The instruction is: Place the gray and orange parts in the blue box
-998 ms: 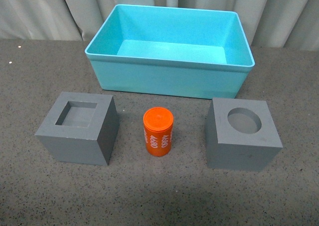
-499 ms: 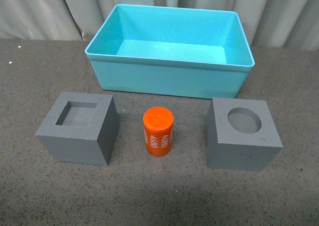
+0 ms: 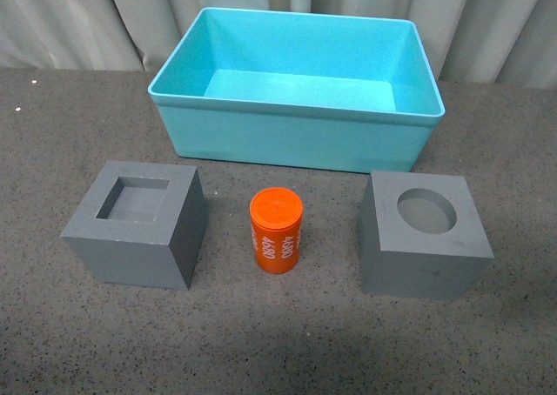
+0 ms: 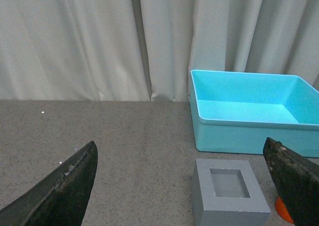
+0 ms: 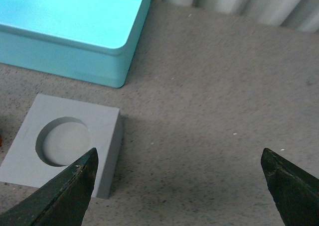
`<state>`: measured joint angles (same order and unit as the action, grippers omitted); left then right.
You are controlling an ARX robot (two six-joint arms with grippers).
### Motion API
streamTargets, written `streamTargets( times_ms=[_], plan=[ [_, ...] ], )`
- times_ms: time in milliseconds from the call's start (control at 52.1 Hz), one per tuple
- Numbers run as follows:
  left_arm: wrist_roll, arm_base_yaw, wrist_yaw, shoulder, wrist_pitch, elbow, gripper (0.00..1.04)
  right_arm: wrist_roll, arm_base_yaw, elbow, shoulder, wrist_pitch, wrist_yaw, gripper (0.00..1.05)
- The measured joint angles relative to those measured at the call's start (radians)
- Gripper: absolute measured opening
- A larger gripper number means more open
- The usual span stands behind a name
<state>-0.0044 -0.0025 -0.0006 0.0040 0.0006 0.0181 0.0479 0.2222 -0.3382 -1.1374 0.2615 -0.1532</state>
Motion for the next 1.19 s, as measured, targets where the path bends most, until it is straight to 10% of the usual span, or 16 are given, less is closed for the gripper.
streamTargets(
  times_ms=[499,1018,1190],
  plan=[
    [0.000,0.000,0.000,0.000,0.000,0.000,0.98,-0.257,0.063,-0.271,-0.527,-0.102,0.061,0.95],
    [0.000,0.000,0.000,0.000,0.000,0.000,0.98,-0.332,0.072,-0.359,-0.620,-0.175,0.092,0.20],
    [0.000,0.000,0.000,0.000,0.000,0.000,0.98,-0.341,0.063,-0.354,-0.597,-0.186,0.095,0.18]
  ],
)
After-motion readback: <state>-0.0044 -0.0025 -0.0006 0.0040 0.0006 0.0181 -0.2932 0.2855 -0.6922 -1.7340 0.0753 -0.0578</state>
